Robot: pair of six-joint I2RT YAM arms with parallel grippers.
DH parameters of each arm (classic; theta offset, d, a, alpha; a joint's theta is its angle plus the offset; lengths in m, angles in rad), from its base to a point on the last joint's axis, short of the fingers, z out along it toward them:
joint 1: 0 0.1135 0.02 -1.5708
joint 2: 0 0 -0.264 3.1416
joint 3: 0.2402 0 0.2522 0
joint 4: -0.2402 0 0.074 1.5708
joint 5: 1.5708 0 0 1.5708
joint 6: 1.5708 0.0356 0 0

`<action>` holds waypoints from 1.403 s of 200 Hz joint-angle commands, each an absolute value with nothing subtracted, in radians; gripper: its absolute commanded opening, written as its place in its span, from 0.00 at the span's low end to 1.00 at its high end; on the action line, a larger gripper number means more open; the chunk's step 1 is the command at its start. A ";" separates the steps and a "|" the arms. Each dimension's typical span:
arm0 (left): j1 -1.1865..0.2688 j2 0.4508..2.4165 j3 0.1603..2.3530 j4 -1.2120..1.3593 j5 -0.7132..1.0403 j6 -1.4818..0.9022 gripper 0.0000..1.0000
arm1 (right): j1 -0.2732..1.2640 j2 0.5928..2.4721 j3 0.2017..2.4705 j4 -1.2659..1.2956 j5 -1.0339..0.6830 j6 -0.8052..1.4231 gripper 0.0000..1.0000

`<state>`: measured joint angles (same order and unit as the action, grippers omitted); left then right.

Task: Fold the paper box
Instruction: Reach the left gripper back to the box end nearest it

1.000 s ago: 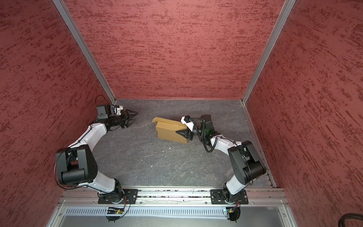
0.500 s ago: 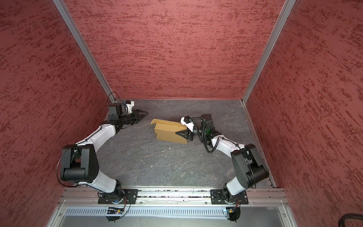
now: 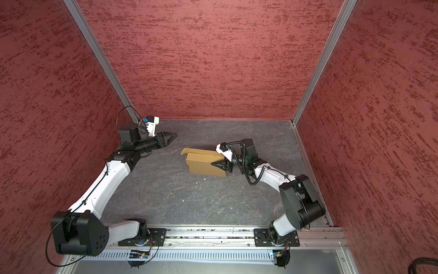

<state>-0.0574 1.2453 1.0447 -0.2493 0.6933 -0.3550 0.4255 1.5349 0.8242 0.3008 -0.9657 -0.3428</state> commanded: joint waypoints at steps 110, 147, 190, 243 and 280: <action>-0.190 1.242 1.063 -0.486 0.482 -0.200 0.41 | 0.440 1.570 0.792 0.413 -0.956 -0.380 0.18; -0.201 1.245 1.070 -0.509 0.451 -0.184 0.41 | 0.442 1.601 0.777 0.454 -0.956 -0.373 0.18; -0.228 1.246 1.056 -0.512 0.436 -0.180 0.41 | 0.447 1.624 0.755 0.492 -0.953 -0.362 0.18; -0.256 1.260 1.029 -0.511 0.382 -0.176 0.42 | 0.451 1.651 0.741 0.537 -0.954 -0.339 0.18; -0.268 1.273 1.012 -0.509 0.346 -0.181 0.43 | 0.452 1.655 0.738 0.541 -0.954 -0.340 0.18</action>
